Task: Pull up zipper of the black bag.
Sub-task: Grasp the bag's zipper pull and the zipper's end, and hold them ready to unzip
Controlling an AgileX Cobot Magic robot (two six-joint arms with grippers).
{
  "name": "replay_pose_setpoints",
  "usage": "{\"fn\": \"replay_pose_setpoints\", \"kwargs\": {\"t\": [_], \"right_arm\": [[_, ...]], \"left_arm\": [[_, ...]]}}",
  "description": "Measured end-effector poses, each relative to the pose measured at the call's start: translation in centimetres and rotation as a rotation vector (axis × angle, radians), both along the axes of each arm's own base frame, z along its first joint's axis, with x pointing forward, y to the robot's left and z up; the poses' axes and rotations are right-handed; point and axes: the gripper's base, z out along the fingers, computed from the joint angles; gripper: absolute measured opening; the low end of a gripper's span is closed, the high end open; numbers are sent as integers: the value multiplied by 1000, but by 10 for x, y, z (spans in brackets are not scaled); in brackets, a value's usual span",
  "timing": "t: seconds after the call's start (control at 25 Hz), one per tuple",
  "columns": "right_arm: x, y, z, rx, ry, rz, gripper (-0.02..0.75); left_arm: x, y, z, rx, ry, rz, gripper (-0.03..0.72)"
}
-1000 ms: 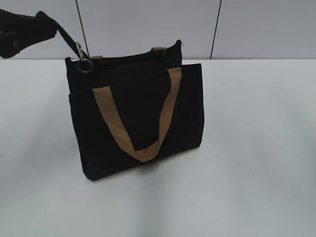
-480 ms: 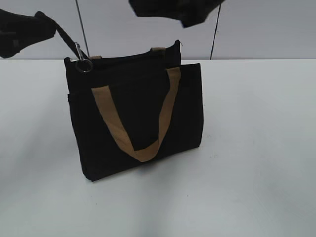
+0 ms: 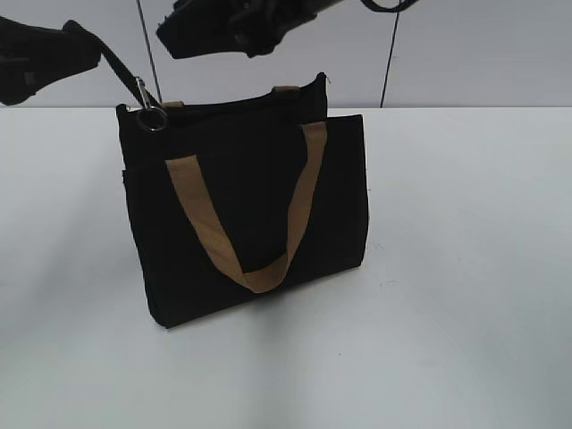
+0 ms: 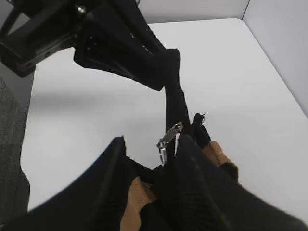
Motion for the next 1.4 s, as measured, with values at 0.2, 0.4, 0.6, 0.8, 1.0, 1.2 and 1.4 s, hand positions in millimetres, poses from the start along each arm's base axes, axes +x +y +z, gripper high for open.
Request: {"fn": "replay_pose_setpoints", "kwargs": {"t": [0.2, 0.4, 0.6, 0.8, 1.0, 1.2, 1.4], "right_arm": [[14, 7, -18, -51, 12, 16, 281], [21, 12, -38, -92, 23, 42, 281], [27, 16, -54, -117, 32, 60, 281], [27, 31, -62, -126, 27, 95, 278], [34, 37, -64, -122, -8, 52, 276], [35, 36, -65, -129, -10, 51, 277], [33, 38, -73, -143, 24, 87, 277]], "left_arm": [[0, 0, 0, 0, 0, 0, 29], [0, 0, 0, 0, 1, 1, 29], [0, 0, 0, -1, 1, 3, 29], [0, 0, 0, -1, 2, 3, 29], [0, 0, 0, 4, 1, 3, 29], [1, 1, -1, 11, 2, 17, 29], [1, 2, -1, 13, 3, 22, 29]]}}
